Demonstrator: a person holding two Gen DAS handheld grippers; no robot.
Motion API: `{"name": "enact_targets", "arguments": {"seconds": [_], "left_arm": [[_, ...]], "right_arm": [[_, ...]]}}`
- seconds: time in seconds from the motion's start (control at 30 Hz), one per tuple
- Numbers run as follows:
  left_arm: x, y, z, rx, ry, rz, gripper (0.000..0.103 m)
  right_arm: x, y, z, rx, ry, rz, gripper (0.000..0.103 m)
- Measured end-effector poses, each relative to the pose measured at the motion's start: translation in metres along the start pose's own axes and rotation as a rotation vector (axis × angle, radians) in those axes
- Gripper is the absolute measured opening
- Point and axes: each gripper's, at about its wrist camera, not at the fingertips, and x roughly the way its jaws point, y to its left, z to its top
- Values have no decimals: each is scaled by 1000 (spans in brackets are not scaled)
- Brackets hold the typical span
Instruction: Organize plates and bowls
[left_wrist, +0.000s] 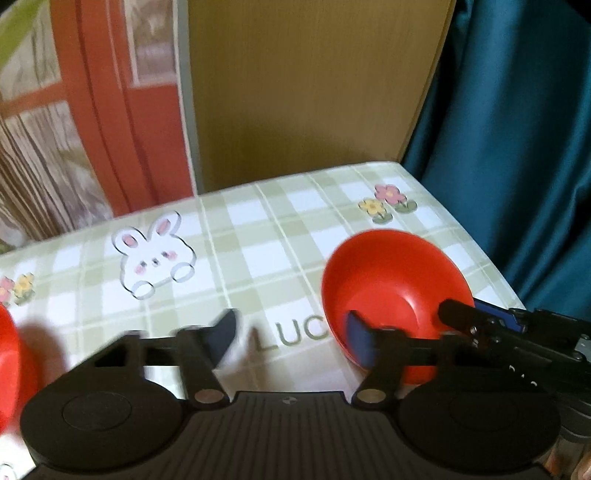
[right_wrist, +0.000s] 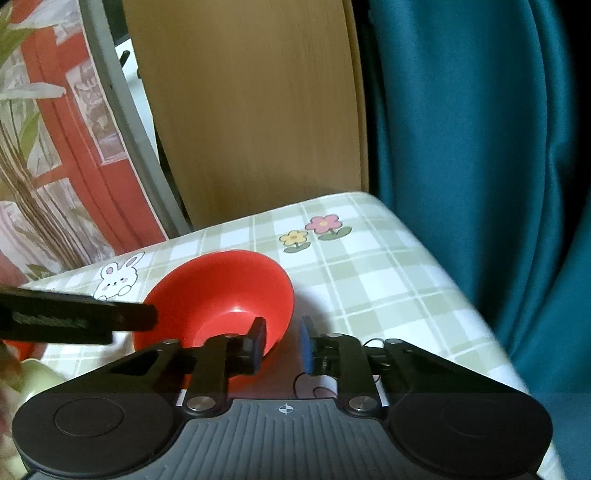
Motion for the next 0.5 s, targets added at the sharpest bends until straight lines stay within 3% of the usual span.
{"name": "enact_targets", "arguments": {"seconds": [0.03, 0.1, 0.33, 0.5], "left_arm": [[0, 1, -1, -12, -1, -32, 32], [2, 5, -2, -38, 10, -79, 18], [-21, 8, -5, -17, -6, -46, 16], [-65, 15, -3, -10, -37, -24, 16]], "right_arm": [[0, 0, 0, 5, 2, 8, 12], [-1, 3, 0, 5, -1, 14, 11], [-12, 16, 8, 17, 6, 36, 10], [-30, 33, 14, 23, 0, 62, 10]]}}
